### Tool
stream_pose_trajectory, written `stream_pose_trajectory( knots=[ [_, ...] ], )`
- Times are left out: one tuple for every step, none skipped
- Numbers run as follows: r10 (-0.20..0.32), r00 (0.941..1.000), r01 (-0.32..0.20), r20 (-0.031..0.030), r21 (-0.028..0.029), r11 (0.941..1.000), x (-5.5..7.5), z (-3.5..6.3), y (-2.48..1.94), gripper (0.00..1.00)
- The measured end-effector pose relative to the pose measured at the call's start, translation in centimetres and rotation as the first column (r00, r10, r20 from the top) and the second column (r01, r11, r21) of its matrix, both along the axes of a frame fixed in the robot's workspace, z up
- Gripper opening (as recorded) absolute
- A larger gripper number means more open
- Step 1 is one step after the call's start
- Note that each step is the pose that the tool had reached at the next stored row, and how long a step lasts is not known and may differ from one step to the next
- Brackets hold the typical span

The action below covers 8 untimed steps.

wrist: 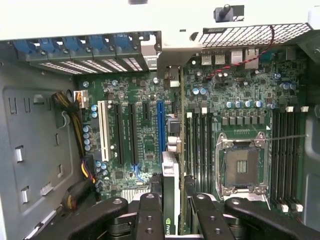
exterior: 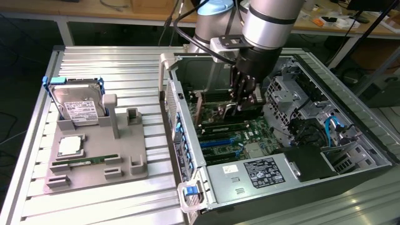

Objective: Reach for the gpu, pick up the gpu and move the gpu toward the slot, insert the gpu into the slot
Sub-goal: 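Insert the gpu into the slot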

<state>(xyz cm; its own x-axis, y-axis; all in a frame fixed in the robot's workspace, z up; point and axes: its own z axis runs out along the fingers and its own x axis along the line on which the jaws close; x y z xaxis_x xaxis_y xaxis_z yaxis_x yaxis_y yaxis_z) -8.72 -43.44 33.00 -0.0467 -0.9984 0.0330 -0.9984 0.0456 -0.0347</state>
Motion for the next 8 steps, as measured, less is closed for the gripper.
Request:
stream_pose_trajectory(
  knots=[
    [-0.001,1.0,0.001,-0.0063,0.0002,1.0,0.02,-0.06,-0.02,0.27],
    [-0.002,0.9999,0.002,-0.0124,0.0004,1.0,0.05,-0.12,-0.04,0.27],
    [-0.003,0.9998,0.003,-0.0174,0.0005,1.0,0.09,-0.19,-0.09,0.27],
    [-0.004,0.9998,0.004,-0.0194,0.0005,1.0,0.15,-0.31,-0.16,0.27],
    [-0.004,0.9998,0.004,-0.0196,0.0002,1.0,0.19,-0.46,-0.28,0.27],
    [-0.004,0.9998,0.004,-0.0196,0.0004,1.0,0.27,-0.65,-0.39,0.27],
    [-0.004,0.9998,0.004,-0.0195,0.0005,1.0,0.35,-0.84,-0.5,0.27],
    [-0.005,0.9998,0.005,-0.0195,0.0005,1.0,0.43,-1.03,-0.59,0.27]
  ],
)
